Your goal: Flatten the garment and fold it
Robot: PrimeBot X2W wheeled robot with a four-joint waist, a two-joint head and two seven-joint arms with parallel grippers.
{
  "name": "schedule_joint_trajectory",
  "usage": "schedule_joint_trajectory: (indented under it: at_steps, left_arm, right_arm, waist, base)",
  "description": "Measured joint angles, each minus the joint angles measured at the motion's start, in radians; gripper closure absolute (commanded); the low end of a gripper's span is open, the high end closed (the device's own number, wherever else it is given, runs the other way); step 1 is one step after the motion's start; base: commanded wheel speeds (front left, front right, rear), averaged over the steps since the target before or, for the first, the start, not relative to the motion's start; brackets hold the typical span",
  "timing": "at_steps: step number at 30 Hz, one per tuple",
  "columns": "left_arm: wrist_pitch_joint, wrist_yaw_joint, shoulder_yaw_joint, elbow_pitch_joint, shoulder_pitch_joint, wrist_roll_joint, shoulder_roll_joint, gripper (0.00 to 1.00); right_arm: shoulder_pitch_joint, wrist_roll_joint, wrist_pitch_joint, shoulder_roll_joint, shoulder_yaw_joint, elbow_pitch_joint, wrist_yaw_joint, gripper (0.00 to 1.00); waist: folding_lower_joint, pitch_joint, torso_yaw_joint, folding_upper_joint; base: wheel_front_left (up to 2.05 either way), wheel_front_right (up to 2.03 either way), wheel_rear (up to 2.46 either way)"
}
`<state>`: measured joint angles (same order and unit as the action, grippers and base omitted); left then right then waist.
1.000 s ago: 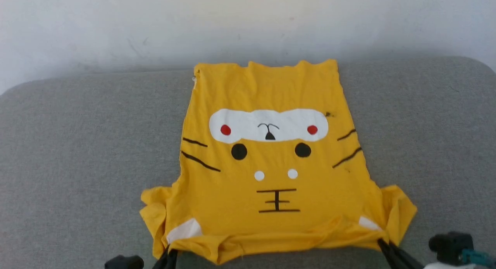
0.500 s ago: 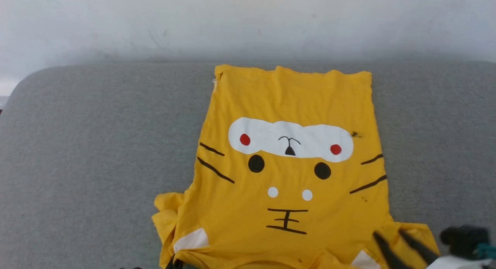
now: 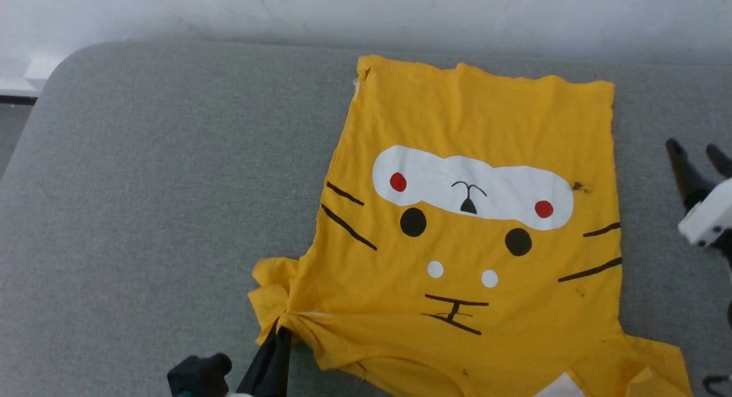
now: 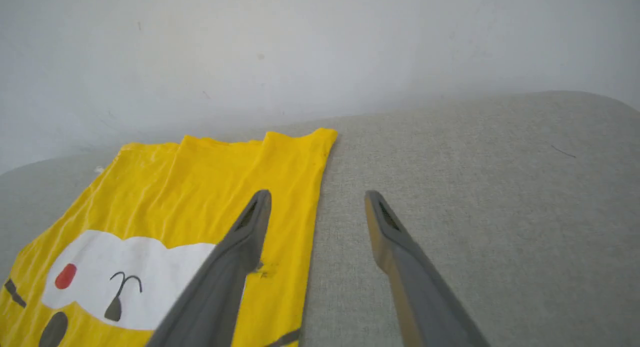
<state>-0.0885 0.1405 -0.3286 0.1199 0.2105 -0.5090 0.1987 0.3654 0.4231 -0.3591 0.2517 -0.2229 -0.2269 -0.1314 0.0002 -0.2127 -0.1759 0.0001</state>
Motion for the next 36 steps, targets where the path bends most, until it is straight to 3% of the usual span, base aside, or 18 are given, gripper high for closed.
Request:
schedule_joint_trajectory:
  at_steps: [6, 9, 12, 23, 24, 25, 26, 27, 31, 36]
  left_arm:
    - [-0.044, -0.035, -0.014, -0.006, -0.063, -0.013, -0.036, 1.00]
    - [-0.055, -0.043, -0.018, -0.005, -0.080, -0.020, -0.044, 1.00]
    - [-0.067, -0.059, -0.028, -0.006, -0.110, -0.027, -0.059, 1.00]
    - [-0.087, -0.079, -0.048, -0.020, -0.154, -0.030, -0.072, 1.00]
    - [-0.088, -0.079, -0.049, -0.022, -0.155, -0.030, -0.073, 1.00]
    - [-0.088, -0.079, -0.049, -0.026, -0.155, -0.030, -0.073, 1.00]
    - [-0.089, -0.079, -0.048, -0.029, -0.155, -0.030, -0.073, 1.00]
    - [-0.089, -0.079, -0.048, -0.032, -0.156, -0.030, -0.073, 1.00]
    - [-0.089, -0.079, -0.048, -0.043, -0.157, -0.033, -0.072, 1.00]
    - [-0.083, -0.078, -0.046, -0.056, -0.157, -0.033, -0.061, 1.00]
  right_arm:
    - [0.281, -0.039, -0.074, 0.071, -0.017, -0.297, 0.000, 0.00]
    - [0.361, -0.050, -0.132, 0.086, -0.016, -0.375, 0.000, 0.00]
    - [0.495, -0.094, -0.246, 0.107, -0.010, -0.490, 0.000, 0.00]
    - [0.667, -0.257, -0.402, 0.144, -0.062, -0.644, 0.000, 0.00]
    - [0.683, -0.266, -0.429, 0.148, -0.063, -0.651, 0.000, 0.11]
    - [0.695, -0.272, -0.458, 0.152, -0.067, -0.659, 0.000, 0.58]
    - [0.705, -0.277, -0.482, 0.156, -0.072, -0.663, 0.000, 0.85]
    - [0.713, -0.282, -0.501, 0.158, -0.075, -0.666, 0.000, 1.00]
    - [0.714, -0.294, -0.525, 0.152, -0.073, -0.664, 0.000, 1.00]
    - [0.667, -0.288, -0.454, 0.132, 0.012, -0.615, 0.000, 1.00]
  waist:
    - [0.0001, -0.076, -0.051, 0.0000]
    - [0.0001, -0.101, -0.070, 0.0000]
    - [0.0001, -0.153, -0.107, 0.0000]
    - [-0.0003, -0.262, -0.187, 0.0000]
    - [-0.0004, -0.269, -0.192, 0.0000]
    - [-0.0003, -0.276, -0.198, 0.0000]
    - [-0.0003, -0.280, -0.202, 0.0000]
    - [-0.0004, -0.284, -0.205, 0.0000]
    - [-0.0003, -0.276, -0.205, 0.0000]
    - [-0.0001, -0.240, -0.190, 0.0000]
  base:
    - [0.00, 0.00, 0.00]
    - [0.00, 0.00, 0.00]
    - [0.00, 0.00, 0.00]
    - [0.00, 0.00, 0.00]
    - [0.00, 0.00, 0.00]
    - [0.00, 0.00, 0.00]
    - [0.00, 0.00, 0.00]
    - [0.00, 0.00, 0.00]
    - [0.00, 0.00, 0.00]
    - [0.00, 0.00, 0.00]
